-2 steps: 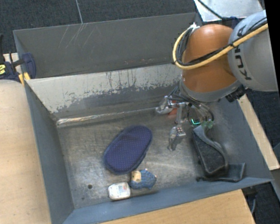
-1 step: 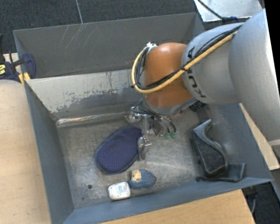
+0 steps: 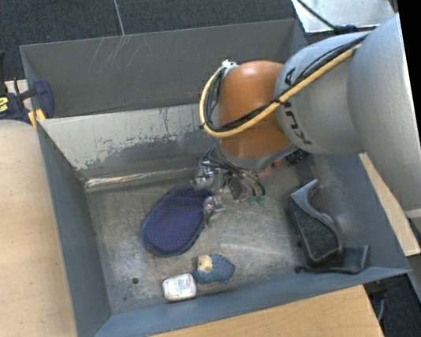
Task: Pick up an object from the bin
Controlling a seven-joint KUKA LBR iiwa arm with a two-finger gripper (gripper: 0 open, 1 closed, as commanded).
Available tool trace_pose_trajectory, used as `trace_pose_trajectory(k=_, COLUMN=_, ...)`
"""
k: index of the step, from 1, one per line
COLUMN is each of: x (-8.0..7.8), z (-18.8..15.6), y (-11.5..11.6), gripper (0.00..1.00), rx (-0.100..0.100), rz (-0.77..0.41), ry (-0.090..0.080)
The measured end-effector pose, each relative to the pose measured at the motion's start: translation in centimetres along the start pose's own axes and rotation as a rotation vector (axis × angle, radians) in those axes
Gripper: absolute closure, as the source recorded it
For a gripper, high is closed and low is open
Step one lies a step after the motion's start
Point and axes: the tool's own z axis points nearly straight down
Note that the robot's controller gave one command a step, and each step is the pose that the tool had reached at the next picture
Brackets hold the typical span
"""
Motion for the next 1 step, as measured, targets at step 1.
trace_pose_trajectory(k=1, x=-0.30, z=-18.44, y=-1.51, gripper=1.00, rx=0.000, rz=-0.242, ry=0.009)
